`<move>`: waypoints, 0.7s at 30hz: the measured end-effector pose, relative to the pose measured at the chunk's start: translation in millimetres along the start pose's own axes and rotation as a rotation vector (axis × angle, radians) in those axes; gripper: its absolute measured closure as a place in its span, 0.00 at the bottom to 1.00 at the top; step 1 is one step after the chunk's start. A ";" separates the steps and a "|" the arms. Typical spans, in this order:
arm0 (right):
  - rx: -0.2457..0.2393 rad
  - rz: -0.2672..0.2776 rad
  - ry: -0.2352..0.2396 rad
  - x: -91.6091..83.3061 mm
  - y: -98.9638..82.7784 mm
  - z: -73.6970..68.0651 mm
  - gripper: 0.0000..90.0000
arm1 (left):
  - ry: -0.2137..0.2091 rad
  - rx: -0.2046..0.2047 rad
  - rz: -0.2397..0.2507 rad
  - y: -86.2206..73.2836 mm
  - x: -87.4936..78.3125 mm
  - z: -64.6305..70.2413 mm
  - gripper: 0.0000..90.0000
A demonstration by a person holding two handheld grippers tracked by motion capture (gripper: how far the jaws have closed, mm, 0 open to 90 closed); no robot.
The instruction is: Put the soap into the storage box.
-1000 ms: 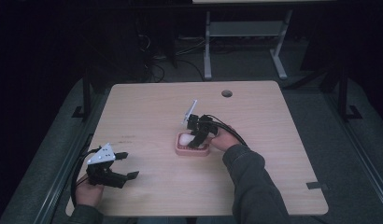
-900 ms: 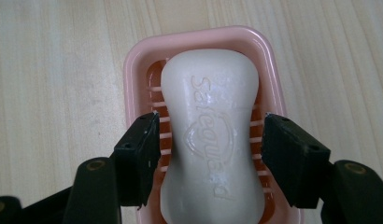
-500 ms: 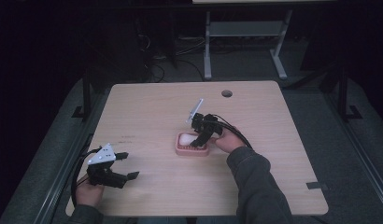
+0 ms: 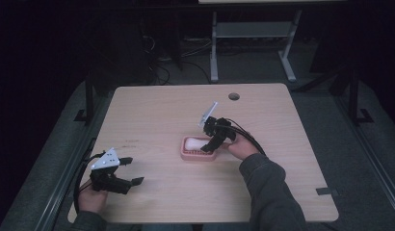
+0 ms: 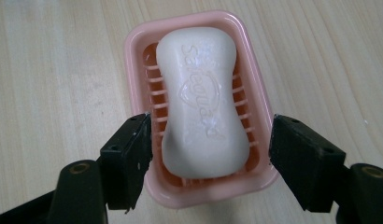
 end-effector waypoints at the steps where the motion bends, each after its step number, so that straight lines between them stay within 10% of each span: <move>1: 0.002 -0.001 0.000 -0.9 -1.0 -0.6 0.33 | 0.000 0.000 0.000 0.0 0.2 0.1 0.16; 21: 0.009 0.020 -0.028 -19.7 -14.7 -8.8 0.31 | -0.001 0.004 -0.006 -0.3 1.3 0.7 0.16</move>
Point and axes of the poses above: each handheld gripper's, and its own axes: x roughly forward along the jaws, y roughly out of its top, z roughly to its right, the point moved 3 cm from there along x, roughly forward along the jaws, and after that the axes turned 8 degrees about -x, right-handed, at the moved point
